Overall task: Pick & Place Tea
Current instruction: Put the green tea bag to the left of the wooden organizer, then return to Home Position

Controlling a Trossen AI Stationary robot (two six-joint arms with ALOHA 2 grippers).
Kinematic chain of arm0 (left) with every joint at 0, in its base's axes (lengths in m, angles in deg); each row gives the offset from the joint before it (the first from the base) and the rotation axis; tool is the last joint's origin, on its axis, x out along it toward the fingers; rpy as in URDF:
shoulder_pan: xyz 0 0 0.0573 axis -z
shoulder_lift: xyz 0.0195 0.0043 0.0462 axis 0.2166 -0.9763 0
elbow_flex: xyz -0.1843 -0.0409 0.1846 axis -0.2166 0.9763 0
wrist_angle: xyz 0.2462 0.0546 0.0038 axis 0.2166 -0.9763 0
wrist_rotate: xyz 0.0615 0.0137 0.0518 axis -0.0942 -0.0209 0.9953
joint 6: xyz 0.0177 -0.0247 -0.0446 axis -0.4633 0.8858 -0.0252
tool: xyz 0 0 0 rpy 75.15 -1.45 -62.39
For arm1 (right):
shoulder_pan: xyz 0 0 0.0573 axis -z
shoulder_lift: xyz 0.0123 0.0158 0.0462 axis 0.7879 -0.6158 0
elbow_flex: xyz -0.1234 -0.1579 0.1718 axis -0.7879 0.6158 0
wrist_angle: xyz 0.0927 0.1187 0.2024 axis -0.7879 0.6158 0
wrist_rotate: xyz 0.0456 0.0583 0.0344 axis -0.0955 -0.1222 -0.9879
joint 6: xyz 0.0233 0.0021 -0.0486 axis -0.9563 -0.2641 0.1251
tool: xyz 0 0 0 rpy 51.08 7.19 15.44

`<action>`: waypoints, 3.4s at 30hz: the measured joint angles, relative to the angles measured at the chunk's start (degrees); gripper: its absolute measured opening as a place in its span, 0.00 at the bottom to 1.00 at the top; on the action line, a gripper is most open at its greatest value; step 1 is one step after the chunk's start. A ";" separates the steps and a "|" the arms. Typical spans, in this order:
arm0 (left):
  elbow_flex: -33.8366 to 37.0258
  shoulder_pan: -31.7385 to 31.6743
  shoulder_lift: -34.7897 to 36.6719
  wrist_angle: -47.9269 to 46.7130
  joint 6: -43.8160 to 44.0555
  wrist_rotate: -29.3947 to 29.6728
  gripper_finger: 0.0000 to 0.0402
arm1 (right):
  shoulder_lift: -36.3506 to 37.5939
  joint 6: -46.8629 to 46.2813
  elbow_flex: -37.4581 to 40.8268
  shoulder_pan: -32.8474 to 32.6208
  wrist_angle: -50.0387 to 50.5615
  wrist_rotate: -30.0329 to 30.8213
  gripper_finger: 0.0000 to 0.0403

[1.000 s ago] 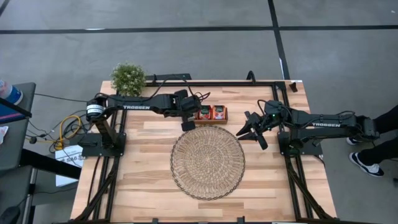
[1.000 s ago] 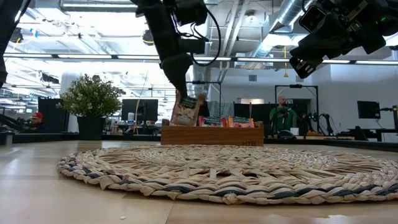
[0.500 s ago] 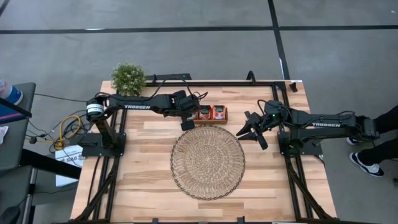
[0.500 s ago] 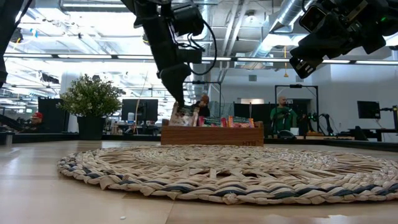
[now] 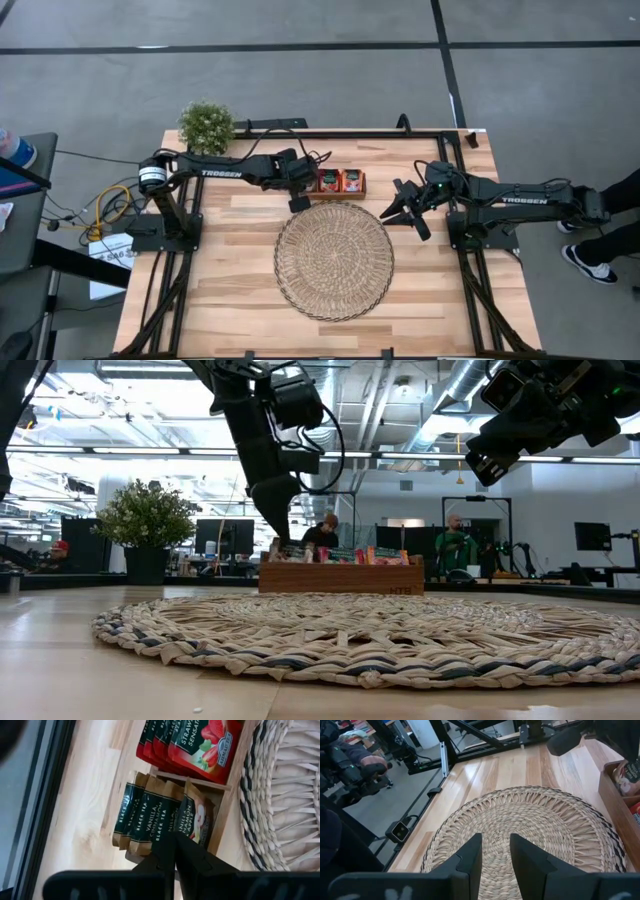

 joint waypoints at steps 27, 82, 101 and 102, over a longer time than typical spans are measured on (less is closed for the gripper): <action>0.00 0.02 0.00 -0.35 0.84 3.45 0.07 | 0.00 -0.99 0.02 0.00 -0.02 0.03 0.23; 31.96 27.65 55.90 -4.26 50.12 17.22 0.30 | 6.56 0.50 0.02 0.07 0.13 -11.71 0.23; 51.18 34.07 63.44 19.87 47.95 27.02 0.30 | 23.52 -8.08 16.82 0.88 -19.62 -10.05 0.23; 51.39 32.42 62.93 22.11 45.66 25.22 0.30 | 24.16 -8.43 17.24 1.29 -19.67 -10.16 0.23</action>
